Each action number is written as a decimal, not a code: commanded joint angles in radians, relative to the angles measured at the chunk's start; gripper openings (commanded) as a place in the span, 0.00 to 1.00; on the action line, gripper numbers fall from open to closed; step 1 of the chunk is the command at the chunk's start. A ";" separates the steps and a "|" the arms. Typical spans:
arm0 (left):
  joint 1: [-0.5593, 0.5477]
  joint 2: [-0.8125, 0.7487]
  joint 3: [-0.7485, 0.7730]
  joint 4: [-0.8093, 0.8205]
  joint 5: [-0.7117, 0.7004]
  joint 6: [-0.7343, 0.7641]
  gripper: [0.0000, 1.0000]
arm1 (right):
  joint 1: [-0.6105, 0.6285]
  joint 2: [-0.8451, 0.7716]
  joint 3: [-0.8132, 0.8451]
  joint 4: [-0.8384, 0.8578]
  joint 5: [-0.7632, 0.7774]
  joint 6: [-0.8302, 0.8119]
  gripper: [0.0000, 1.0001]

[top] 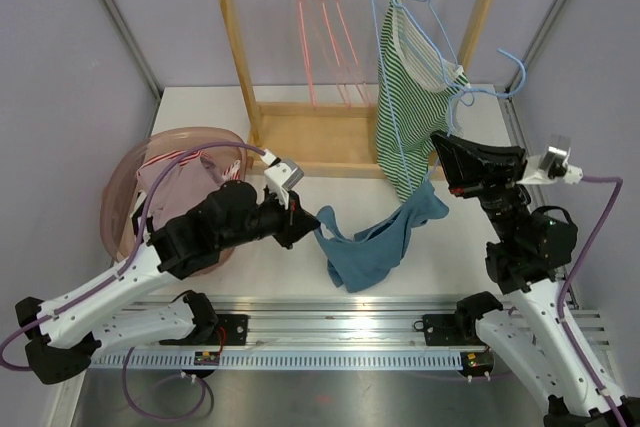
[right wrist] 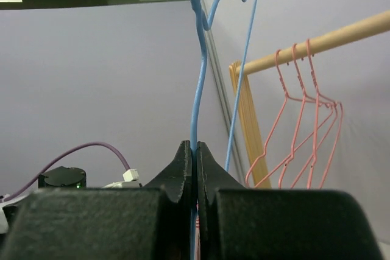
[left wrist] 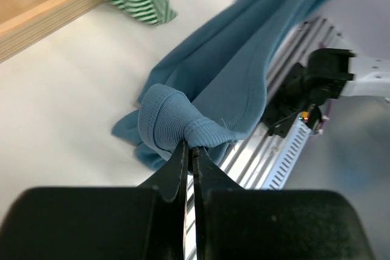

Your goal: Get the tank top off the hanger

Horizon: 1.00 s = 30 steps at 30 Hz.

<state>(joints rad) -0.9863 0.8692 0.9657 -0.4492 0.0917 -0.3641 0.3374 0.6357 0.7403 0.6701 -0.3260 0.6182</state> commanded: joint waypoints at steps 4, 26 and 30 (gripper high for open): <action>-0.002 0.019 0.038 -0.065 -0.228 -0.058 0.00 | -0.003 -0.018 -0.235 0.527 0.082 -0.063 0.00; -0.002 0.039 0.208 -0.416 -0.553 -0.070 0.91 | -0.003 0.238 0.510 -0.972 0.199 -0.362 0.00; -0.002 0.002 0.234 -0.477 -0.587 -0.039 0.99 | -0.001 0.379 0.704 -1.052 0.238 -0.374 0.00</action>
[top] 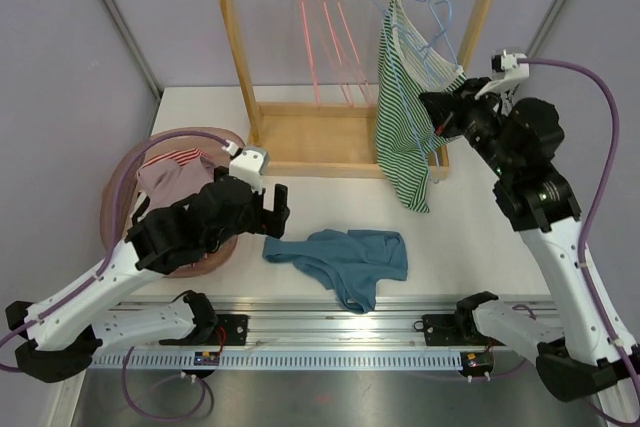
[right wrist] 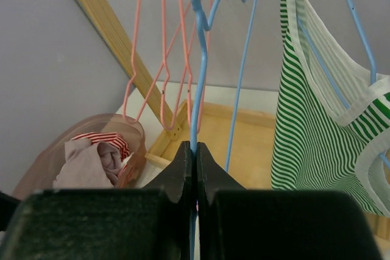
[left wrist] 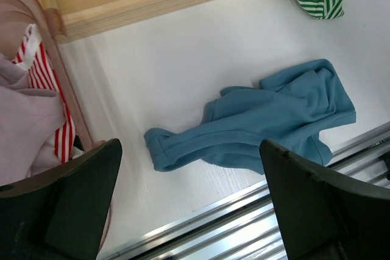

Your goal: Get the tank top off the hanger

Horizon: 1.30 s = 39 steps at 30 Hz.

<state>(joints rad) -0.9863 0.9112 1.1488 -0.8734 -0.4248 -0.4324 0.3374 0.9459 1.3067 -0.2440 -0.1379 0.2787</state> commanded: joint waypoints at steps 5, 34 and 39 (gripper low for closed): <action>-0.002 -0.084 0.022 -0.078 -0.137 0.086 0.99 | 0.021 0.269 0.443 -0.280 0.096 -0.071 0.00; 0.095 -0.103 -0.113 0.059 0.024 0.153 0.99 | 0.189 1.099 1.342 -0.416 0.132 -0.179 0.00; 0.100 -0.103 -0.109 0.065 0.038 0.147 0.99 | 0.199 1.100 1.316 -0.402 0.129 -0.168 0.00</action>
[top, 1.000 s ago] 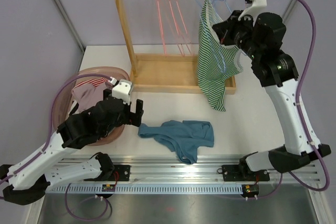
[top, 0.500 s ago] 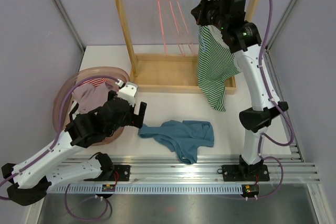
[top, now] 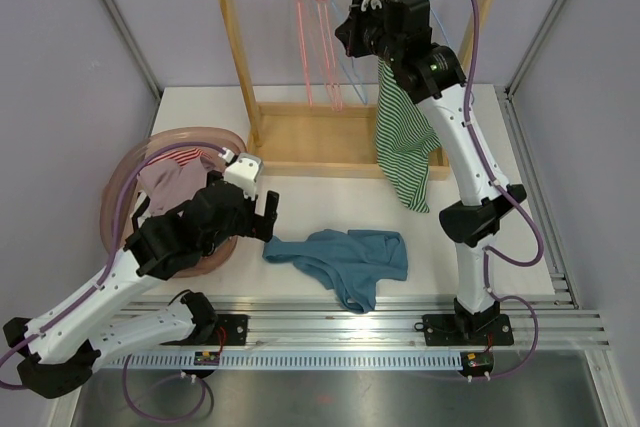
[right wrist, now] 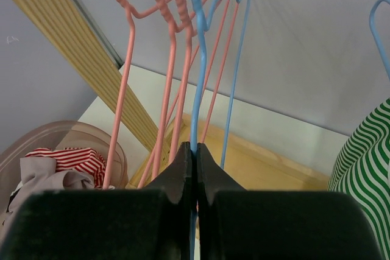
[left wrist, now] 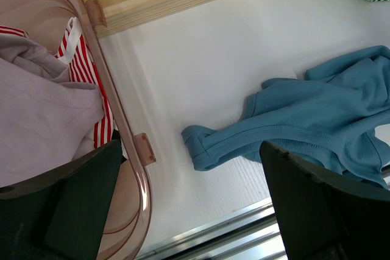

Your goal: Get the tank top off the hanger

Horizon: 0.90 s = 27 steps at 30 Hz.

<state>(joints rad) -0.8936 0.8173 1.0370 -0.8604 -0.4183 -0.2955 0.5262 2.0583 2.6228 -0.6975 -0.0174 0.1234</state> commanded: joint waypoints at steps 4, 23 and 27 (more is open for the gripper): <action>0.007 0.003 0.021 0.047 0.044 -0.019 0.99 | 0.011 -0.041 -0.058 0.070 0.010 -0.008 0.06; -0.162 0.328 0.017 0.308 0.163 -0.103 0.99 | 0.011 -0.601 -0.595 0.059 0.068 -0.031 1.00; -0.189 0.454 0.008 0.372 0.208 -0.103 0.99 | 0.011 -0.812 -0.831 0.107 0.022 -0.005 0.99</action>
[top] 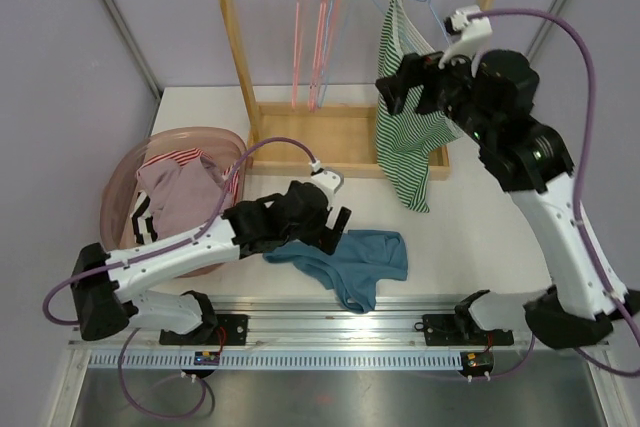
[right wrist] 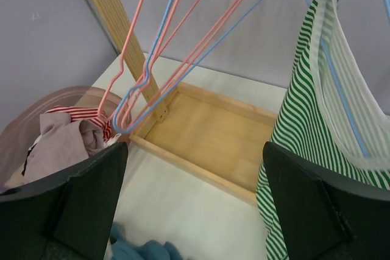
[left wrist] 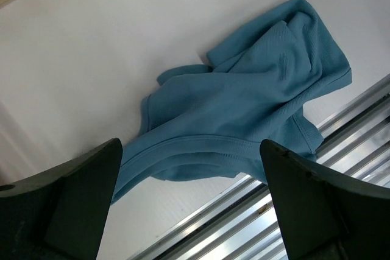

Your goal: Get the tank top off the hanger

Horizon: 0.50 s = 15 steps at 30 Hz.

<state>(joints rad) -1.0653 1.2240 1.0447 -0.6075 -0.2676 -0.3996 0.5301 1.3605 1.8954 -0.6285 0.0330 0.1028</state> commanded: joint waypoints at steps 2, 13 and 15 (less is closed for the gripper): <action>-0.024 0.120 -0.005 0.162 0.079 0.004 0.99 | 0.007 -0.237 -0.234 0.062 -0.030 0.034 0.99; -0.045 0.446 -0.017 0.298 0.172 -0.011 0.99 | 0.007 -0.602 -0.535 0.099 -0.220 0.044 0.99; -0.054 0.491 -0.031 0.321 0.162 -0.016 0.99 | 0.007 -0.629 -0.536 0.090 -0.209 0.044 1.00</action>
<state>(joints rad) -1.1019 1.6829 1.0309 -0.3740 -0.1268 -0.4007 0.5304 0.7616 1.3663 -0.5728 -0.1528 0.1448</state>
